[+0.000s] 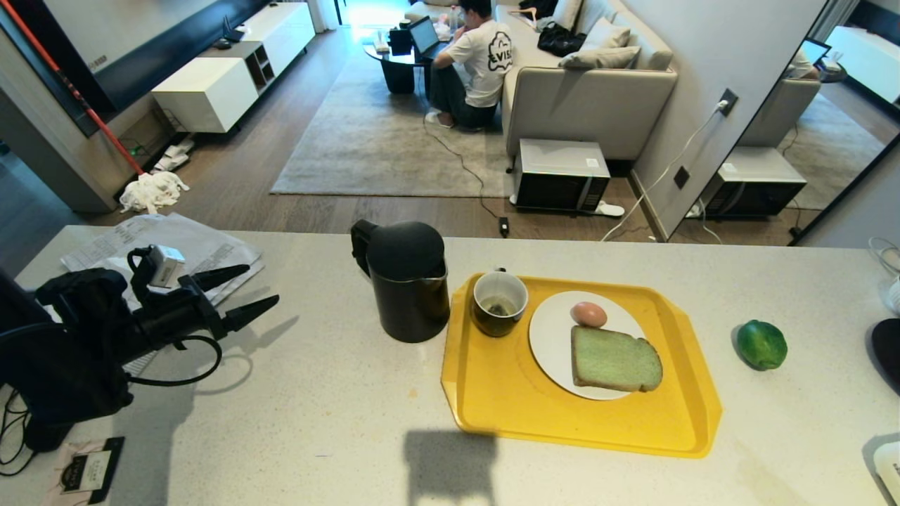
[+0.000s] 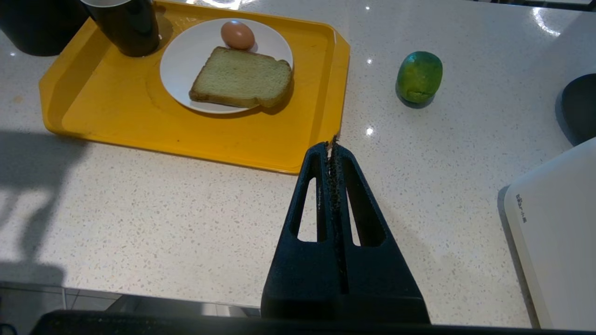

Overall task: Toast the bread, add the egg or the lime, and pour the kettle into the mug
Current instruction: Pick up the kettle

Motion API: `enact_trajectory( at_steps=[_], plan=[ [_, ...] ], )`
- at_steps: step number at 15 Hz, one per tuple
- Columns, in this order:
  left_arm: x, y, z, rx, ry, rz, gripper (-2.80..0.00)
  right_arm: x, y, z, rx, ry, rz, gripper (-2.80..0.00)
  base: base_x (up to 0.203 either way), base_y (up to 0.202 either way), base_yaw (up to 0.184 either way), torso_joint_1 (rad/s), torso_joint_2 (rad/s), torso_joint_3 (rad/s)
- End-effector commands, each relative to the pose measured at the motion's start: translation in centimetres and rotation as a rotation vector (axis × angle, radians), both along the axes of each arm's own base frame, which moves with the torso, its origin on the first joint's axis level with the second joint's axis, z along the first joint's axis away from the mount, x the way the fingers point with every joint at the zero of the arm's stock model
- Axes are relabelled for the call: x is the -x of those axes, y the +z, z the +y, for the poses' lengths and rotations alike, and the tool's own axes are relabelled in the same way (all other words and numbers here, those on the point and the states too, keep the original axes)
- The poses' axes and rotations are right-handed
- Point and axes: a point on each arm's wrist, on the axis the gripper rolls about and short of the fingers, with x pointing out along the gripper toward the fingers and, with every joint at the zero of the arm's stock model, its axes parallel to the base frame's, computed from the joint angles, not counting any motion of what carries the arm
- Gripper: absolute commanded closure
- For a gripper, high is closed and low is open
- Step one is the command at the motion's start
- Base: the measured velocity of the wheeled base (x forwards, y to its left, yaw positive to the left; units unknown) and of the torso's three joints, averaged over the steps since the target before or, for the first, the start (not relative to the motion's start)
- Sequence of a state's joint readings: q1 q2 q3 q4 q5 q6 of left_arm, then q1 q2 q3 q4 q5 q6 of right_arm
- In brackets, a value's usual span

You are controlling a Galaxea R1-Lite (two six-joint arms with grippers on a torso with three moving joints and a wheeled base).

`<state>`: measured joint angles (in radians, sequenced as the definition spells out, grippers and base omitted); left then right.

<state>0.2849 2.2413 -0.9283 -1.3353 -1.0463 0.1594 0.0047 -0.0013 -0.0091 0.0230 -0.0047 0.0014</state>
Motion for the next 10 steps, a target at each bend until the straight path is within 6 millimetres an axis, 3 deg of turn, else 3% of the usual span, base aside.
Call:
enact_trajectory(
  at_steps=[1, 4, 10],
  plan=[
    [-0.5, 0.1, -0.9, -0.001, -0.019, -0.010, -2.80, 0.0, 0.0, 0.0, 0.000, 0.000, 0.001, 0.00, 0.000, 0.000, 0.000, 0.000, 0.00, 0.000],
    [-1.4, -0.1, -1.1, -0.001, 0.023, -0.018, -2.80, 0.0, 0.0, 0.0, 0.000, 0.001, 0.001, 0.00, 0.000, 0.000, 0.000, 0.000, 0.00, 0.000],
    [-2.1, 1.9, -4.7, -0.003, 0.012, -0.070, -2.80, 0.0, 0.0, 0.0, 0.000, 0.001, 0.001, 0.00, 0.000, 0.000, 0.000, 0.000, 0.00, 0.000]
  ],
)
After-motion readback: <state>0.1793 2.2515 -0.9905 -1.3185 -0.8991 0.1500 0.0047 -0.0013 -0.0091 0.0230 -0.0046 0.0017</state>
